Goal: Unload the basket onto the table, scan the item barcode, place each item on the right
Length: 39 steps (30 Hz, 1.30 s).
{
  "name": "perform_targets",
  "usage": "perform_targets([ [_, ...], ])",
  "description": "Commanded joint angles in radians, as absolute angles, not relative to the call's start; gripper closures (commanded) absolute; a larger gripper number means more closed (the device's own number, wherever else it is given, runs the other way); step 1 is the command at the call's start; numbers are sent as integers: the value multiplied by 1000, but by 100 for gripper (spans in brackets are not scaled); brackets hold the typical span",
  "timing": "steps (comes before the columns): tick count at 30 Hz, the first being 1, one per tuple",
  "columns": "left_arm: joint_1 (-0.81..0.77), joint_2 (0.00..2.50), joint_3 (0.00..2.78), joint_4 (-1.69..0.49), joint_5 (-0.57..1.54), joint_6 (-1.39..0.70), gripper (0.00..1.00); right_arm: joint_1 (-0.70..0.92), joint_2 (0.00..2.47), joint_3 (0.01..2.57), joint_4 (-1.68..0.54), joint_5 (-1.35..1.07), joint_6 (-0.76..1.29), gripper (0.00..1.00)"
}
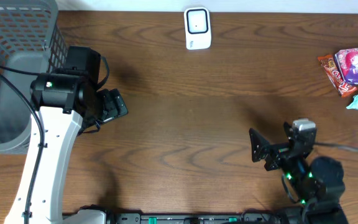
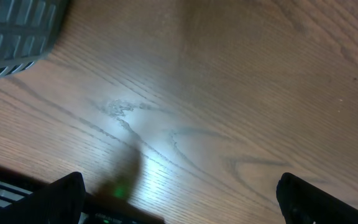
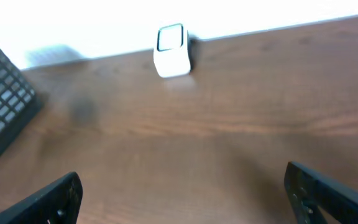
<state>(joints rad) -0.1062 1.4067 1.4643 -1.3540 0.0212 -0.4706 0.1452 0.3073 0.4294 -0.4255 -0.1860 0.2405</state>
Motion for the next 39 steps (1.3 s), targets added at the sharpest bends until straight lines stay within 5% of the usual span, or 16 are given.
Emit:
perform_targets([
  [1, -103, 1411, 1468, -1356, 15, -468, 2, 124, 224, 355, -390, -184, 227, 1],
  [29, -103, 1411, 1468, -1356, 15, -467, 2, 17, 5, 4, -16, -205, 226, 1],
  [39, -103, 1411, 1468, -1356, 15, -468, 2, -3, 5, 6, -47, -155, 167, 1],
])
